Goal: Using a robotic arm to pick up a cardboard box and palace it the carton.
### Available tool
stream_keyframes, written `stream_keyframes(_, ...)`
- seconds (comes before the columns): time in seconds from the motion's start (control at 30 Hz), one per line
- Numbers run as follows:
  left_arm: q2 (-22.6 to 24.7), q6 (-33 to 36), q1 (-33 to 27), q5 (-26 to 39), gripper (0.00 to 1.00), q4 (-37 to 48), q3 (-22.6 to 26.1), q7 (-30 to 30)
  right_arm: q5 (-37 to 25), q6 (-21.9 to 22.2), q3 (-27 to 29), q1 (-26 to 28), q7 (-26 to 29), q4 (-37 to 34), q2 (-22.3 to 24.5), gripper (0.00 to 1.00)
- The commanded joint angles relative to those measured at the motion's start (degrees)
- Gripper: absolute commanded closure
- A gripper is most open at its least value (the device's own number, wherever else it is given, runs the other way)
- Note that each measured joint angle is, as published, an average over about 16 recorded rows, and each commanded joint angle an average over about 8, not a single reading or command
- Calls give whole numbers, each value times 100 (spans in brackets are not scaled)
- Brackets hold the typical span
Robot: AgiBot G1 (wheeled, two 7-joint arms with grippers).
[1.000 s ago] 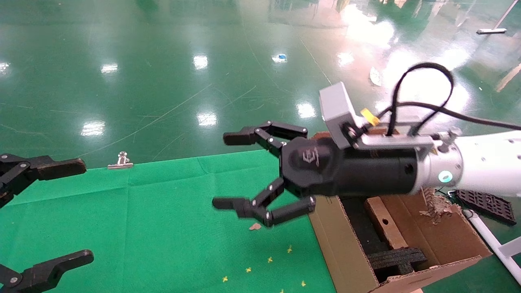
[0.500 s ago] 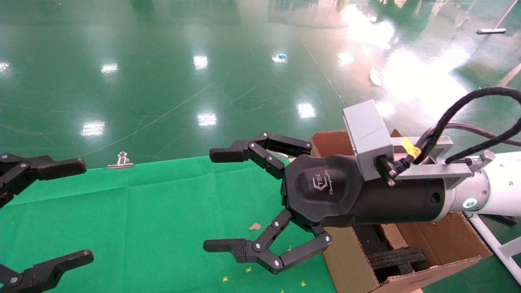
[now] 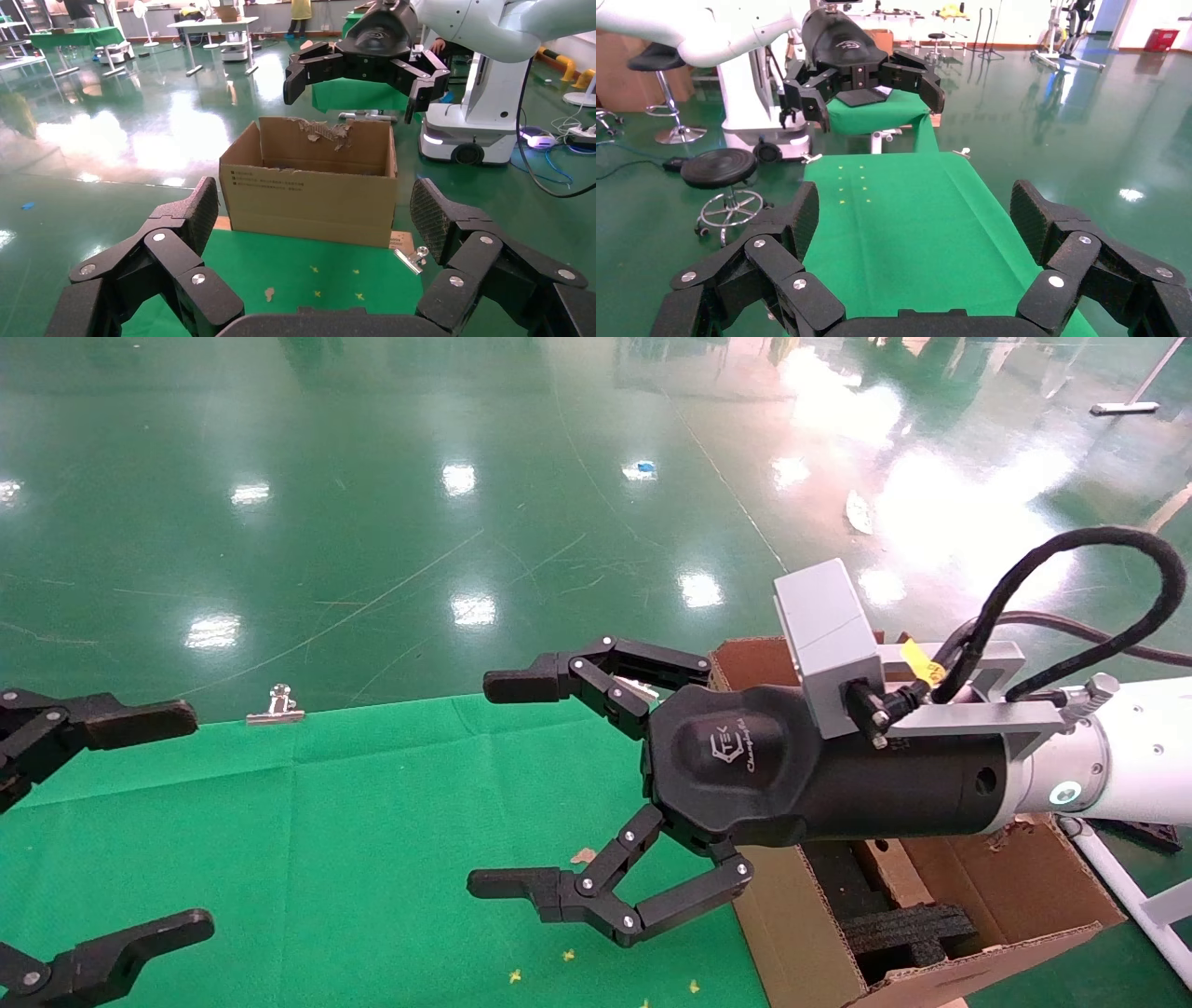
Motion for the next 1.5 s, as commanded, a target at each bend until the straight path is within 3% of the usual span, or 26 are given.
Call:
stream_keyframes(0.03,0,0,0,0,0,0,0,0,-5,4,-12,11,1,-10,-1,0)
stream_keyframes(1.5,0,0,0,0,0,0,0,0,-33,19,-64,58,9,-54,-4,0)
